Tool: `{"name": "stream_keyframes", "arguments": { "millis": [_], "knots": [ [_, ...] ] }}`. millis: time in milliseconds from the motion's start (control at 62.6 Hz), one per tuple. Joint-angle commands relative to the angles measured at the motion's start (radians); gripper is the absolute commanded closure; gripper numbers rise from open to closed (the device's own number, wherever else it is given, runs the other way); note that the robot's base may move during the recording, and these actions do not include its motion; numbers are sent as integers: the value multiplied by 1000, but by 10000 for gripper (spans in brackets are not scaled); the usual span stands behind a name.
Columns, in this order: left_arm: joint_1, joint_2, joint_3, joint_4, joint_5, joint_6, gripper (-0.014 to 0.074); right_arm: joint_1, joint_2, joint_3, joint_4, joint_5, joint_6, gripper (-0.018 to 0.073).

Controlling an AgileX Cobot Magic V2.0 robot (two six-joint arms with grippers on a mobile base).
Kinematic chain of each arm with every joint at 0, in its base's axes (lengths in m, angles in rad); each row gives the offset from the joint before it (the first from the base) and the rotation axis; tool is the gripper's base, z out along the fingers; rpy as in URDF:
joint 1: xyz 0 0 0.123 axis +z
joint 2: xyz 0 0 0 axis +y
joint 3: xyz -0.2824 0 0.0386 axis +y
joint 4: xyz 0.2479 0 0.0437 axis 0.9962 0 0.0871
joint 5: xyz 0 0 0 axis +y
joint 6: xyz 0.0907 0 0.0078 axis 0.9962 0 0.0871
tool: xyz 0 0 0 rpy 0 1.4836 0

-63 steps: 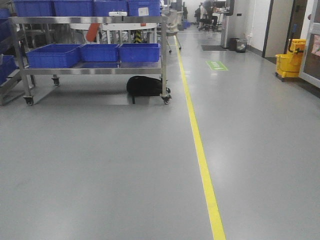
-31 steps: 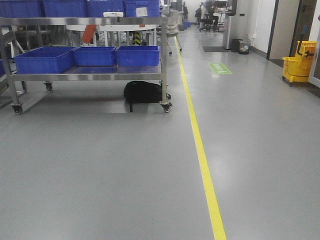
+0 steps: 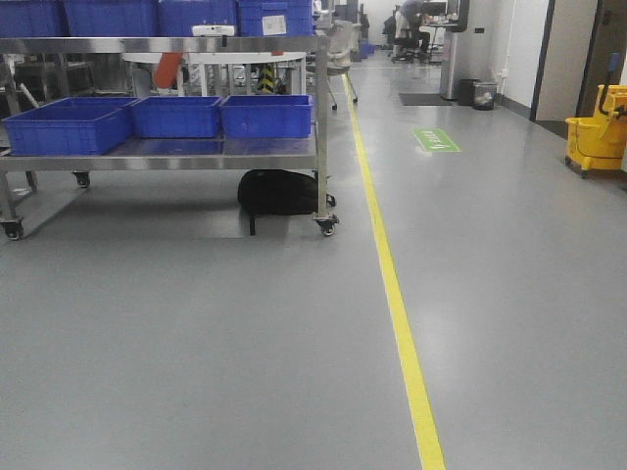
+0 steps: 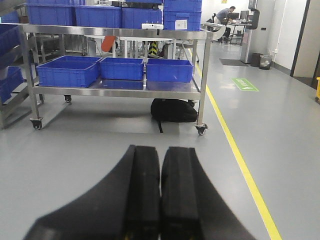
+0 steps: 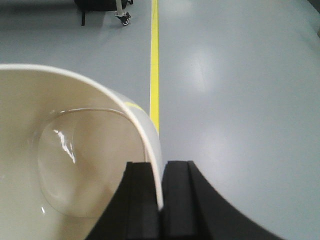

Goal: Move white bin to right shelf second layer
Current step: 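Drive along the yellow-lined aisle past the blue-crate shelves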

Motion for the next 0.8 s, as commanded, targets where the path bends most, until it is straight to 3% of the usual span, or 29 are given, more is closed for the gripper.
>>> {"name": "stream_keyframes", "arguments": {
  "millis": [0,782],
  "knots": [
    [-3,-15,27,-5,-83,-5,512,-5,10,-28,-7,-94,3,512],
    [-3,-15,27,-5,-83,-5,512,-5,10,-28,-7,-94,3,512]
  ]
}}
